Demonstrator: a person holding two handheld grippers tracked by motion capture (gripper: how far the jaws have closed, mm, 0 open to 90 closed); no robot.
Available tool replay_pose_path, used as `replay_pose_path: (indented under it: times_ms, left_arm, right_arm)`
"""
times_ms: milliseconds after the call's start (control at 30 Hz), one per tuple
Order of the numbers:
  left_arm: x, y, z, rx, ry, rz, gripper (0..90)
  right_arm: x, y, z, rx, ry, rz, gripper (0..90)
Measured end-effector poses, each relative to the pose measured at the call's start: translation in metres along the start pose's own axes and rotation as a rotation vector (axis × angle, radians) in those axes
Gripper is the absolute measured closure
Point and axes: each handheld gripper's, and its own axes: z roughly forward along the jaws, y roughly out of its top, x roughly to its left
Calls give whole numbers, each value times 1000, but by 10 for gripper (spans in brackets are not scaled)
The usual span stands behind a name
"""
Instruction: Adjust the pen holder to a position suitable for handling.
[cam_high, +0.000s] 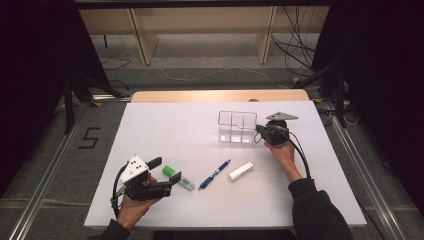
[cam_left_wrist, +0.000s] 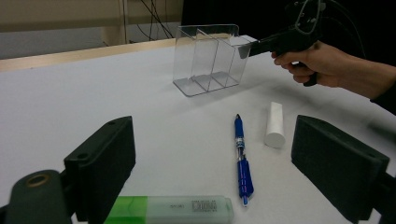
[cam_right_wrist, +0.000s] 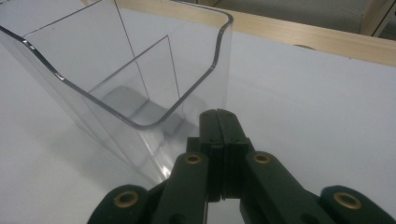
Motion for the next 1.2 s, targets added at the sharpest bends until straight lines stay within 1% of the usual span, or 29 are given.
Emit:
replay_pose_path:
  times_ms: [267,300,500,633,667,767,800,933,1033,1200]
  left_arm:
    - [0,0,0,1,3,0,131]
    - [0,0,0,2,3,0,132]
    - [0,0,0,0,4,1,132]
    - [0,0,-1,0,3,1,131]
    - [0,0,0,1,3,0,131]
    - [0,0,-1,0,3,3,131]
    - [0,0,-1,1,3,4,131]
    - [0,0,-1,0,3,2,132]
    - [0,0,-1,0,0,7,132]
    - [0,0,-1,2,0,5,132]
  right_arm:
    - [9,3,6,-1,-6,7,900]
    - [10,4,7,-1,-3,15,900]
    - [15,5,14,3,-4,3,900]
    - [18,8,18,3,0,10,900]
    - [19,8,20,2,1,4,900]
    - [22,11,22,6,4,5,900]
    - [26,13,24,0,8,-4,900]
    - [32,16,26,1,19,-7,900]
    - [36,18,29,5,15,-16,900]
    - [39,20,30,2,23,-21,900]
